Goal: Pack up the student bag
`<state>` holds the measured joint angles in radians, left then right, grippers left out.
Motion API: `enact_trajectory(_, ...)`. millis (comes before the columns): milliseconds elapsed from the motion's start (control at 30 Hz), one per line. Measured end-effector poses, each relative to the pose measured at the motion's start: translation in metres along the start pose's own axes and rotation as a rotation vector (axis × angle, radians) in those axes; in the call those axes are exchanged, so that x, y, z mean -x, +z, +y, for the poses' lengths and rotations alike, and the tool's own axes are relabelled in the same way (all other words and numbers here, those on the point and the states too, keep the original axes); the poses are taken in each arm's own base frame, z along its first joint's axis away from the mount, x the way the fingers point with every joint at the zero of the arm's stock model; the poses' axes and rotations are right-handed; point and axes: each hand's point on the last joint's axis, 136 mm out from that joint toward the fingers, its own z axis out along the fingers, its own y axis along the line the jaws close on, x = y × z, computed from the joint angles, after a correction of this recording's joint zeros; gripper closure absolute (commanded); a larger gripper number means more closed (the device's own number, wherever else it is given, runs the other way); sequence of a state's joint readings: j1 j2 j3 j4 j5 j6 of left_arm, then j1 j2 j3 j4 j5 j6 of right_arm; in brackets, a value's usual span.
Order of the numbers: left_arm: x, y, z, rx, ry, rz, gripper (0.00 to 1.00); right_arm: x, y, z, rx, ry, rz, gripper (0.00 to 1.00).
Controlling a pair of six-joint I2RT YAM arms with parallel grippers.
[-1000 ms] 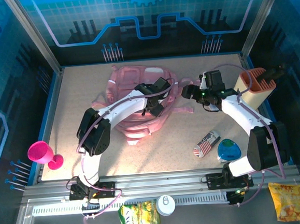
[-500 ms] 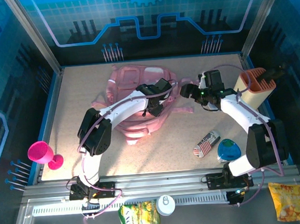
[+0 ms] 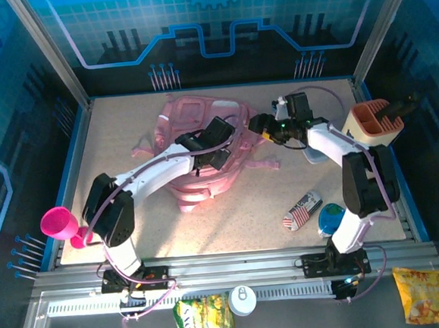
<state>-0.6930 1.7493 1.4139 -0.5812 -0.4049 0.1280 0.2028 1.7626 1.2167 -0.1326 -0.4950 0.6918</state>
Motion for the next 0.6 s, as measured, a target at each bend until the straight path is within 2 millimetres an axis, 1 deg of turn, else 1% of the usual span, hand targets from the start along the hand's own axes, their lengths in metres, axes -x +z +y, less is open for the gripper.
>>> enact_trajectory(133,0.001,-0.007,0.009,-0.031,-0.067,-0.037,1.00,0.013,0.023,0.014,0.067,-0.030,0.018,0.19)
enact_trajectory(233,0.002,-0.014,0.017,-0.075,-0.118,-0.060,1.00,0.015,0.038,0.017,0.085,-0.041,0.036,0.18)
enact_trajectory(333,0.001,-0.020,0.022,-0.112,-0.152,-0.072,1.00,0.014,0.049,0.018,0.091,-0.048,0.053,0.19)
enact_trajectory(467,0.000,-0.024,0.027,-0.147,-0.192,-0.083,1.00,0.010,0.056,0.019,0.117,-0.049,0.080,0.18)
enact_trajectory(600,-0.002,-0.024,0.029,-0.181,-0.218,-0.087,1.00,0.004,0.056,0.029,0.182,-0.068,0.109,0.19)
